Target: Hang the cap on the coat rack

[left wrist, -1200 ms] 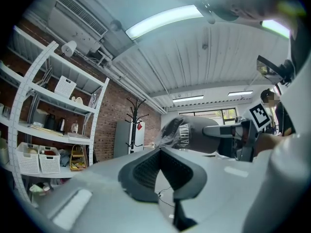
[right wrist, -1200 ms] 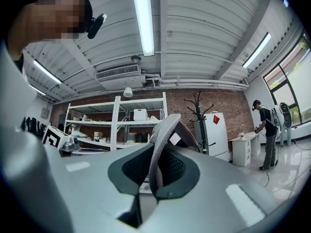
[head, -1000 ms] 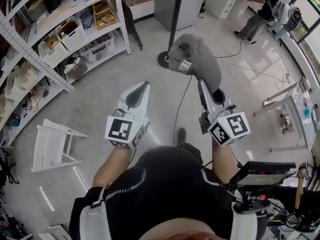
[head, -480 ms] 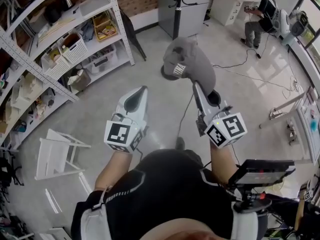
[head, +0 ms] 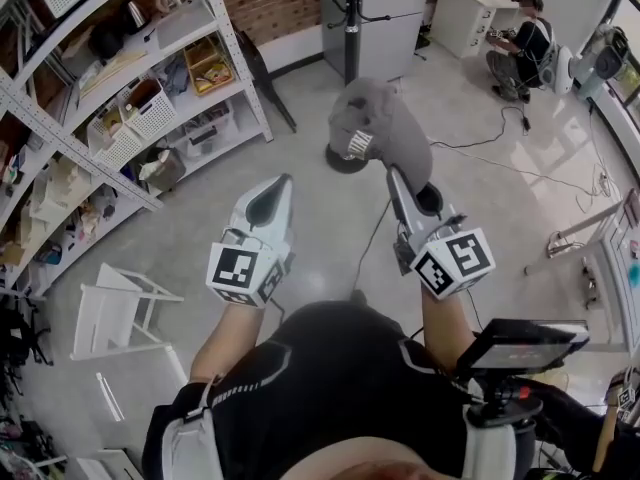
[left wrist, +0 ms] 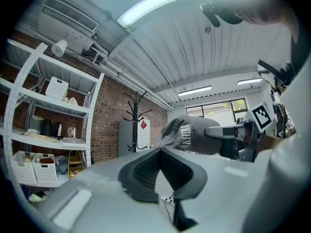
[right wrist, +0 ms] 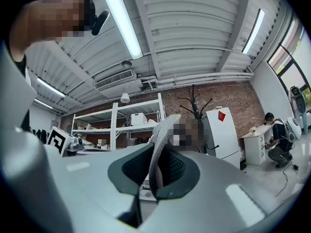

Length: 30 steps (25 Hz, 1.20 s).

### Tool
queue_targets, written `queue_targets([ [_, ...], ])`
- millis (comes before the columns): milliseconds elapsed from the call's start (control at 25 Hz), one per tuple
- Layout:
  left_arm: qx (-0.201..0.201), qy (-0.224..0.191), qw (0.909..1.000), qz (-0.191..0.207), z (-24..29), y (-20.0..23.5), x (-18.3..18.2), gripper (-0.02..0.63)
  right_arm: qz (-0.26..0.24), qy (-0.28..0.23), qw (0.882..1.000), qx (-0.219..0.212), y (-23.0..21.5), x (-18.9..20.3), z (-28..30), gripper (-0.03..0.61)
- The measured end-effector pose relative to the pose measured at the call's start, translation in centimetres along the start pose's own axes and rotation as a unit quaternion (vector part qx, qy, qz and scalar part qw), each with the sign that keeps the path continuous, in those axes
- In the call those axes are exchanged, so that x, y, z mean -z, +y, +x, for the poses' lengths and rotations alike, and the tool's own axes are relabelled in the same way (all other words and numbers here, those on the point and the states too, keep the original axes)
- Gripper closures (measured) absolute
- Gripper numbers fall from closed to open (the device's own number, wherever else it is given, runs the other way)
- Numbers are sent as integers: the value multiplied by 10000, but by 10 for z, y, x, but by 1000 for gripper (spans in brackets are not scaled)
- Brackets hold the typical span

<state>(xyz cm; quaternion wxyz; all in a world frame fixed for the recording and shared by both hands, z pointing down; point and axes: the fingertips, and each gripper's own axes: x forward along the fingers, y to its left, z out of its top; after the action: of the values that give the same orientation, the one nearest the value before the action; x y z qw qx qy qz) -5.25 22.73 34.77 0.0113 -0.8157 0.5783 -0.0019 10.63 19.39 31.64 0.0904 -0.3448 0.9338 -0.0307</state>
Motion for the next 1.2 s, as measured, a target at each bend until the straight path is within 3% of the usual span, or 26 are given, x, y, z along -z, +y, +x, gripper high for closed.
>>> queue_targets([
  [600, -387, 224, 9988, 222, 77, -42, 6, 611, 207, -32, 9992, -334, -107, 1, -11, 548],
  [880, -382, 188, 9990, 142, 102, -25, 10, 611, 199, -14, 9988, -457, -117, 6, 17, 548],
  [1200, -214, 17, 9998, -20, 140, 26, 14, 611, 80, 146, 9994, -296, -125, 15, 71, 548],
])
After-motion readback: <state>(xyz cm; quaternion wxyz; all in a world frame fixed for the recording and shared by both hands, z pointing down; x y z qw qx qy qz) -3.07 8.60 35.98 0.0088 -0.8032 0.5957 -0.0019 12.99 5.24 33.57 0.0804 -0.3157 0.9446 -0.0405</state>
